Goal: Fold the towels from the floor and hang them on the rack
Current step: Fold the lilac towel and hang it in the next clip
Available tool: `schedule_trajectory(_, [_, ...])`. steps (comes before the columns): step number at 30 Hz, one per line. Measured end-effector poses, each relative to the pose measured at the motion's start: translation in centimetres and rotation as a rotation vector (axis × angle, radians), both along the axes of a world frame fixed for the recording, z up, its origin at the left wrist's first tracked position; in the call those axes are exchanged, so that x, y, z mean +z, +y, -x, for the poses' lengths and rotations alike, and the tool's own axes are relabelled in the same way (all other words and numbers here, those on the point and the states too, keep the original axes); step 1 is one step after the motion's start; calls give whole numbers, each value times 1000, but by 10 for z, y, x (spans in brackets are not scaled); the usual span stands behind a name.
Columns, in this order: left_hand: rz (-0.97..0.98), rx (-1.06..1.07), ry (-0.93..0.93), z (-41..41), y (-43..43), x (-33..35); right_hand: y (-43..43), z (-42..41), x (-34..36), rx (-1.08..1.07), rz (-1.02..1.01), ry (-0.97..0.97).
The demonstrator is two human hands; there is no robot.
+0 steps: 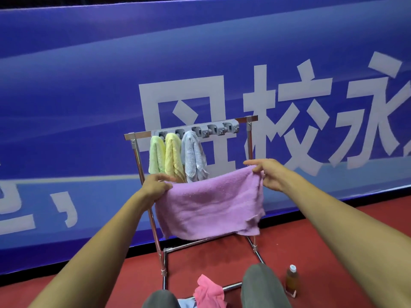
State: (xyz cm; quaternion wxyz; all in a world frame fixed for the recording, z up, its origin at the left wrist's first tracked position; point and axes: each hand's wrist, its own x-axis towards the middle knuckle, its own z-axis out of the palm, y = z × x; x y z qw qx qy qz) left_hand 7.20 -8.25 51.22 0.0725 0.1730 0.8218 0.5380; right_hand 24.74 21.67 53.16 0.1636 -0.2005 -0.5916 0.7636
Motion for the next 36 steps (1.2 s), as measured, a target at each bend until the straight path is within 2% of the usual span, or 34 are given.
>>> schedule_trajectory(4, [31,69,85,4,13,13,10,10,5,32,-172,-117])
schedule_trajectory(7, [14,-166,-82,4,15,31,18,18,11,74,-458,-196])
schedule_trajectory(9, [108,-348,-102,9,17,37,18,25,13,130,-667,-234])
schedule_trajectory(11, [307,-400,23,17,23,36,20,38,10,156,-867,-335])
schedule_trajectory(14, [722,-348,288,35,41,26,20,58,3,166,-1259,-613])
schedule_trajectory(16, [851,-287,474,49,51,21,18,72,-3,113,-1431,-687])
schedule_trajectory(18, [863,-200,602,66,59,17,20,84,-7,30,-1489,-683])
schedule_trajectory(21, [807,-86,648,85,66,20,28,98,-7,-21,-1469,-689])
schedule_trajectory(23, [668,-37,598,94,70,26,34,105,2,-45,-1424,-682])
schedule_trajectory(26, [285,73,468,97,79,42,43,120,22,-133,-1360,-644])
schedule_trajectory(30, [-315,180,118,101,100,67,52,144,52,-186,-1157,-357])
schedule_trajectory(32, [-490,174,-65,106,108,78,55,154,66,-233,-1100,-248])
schedule_trajectory(34, [-480,178,-66,112,115,82,58,164,73,-244,-1003,-205])
schedule_trajectory(36, [-299,209,100,119,123,82,59,173,75,-177,-862,-254])
